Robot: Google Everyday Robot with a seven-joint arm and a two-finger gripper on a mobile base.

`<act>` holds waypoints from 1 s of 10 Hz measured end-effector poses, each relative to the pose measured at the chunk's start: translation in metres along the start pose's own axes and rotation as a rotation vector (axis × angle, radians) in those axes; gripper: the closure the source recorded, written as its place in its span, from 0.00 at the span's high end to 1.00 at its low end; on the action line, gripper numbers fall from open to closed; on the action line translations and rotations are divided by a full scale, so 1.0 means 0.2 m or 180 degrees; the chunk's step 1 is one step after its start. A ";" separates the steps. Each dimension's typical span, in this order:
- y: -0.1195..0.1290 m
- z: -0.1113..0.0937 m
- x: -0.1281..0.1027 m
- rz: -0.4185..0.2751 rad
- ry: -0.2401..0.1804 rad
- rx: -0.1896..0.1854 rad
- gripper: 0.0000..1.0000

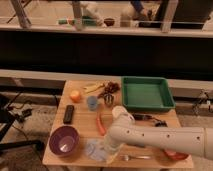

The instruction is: Place towel in table surface

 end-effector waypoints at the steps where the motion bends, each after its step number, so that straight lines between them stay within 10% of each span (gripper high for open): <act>1: 0.00 0.00 0.00 -0.0009 0.0005 0.0008 0.30; 10: 0.00 -0.09 -0.05 -0.0126 -0.0066 0.0063 0.18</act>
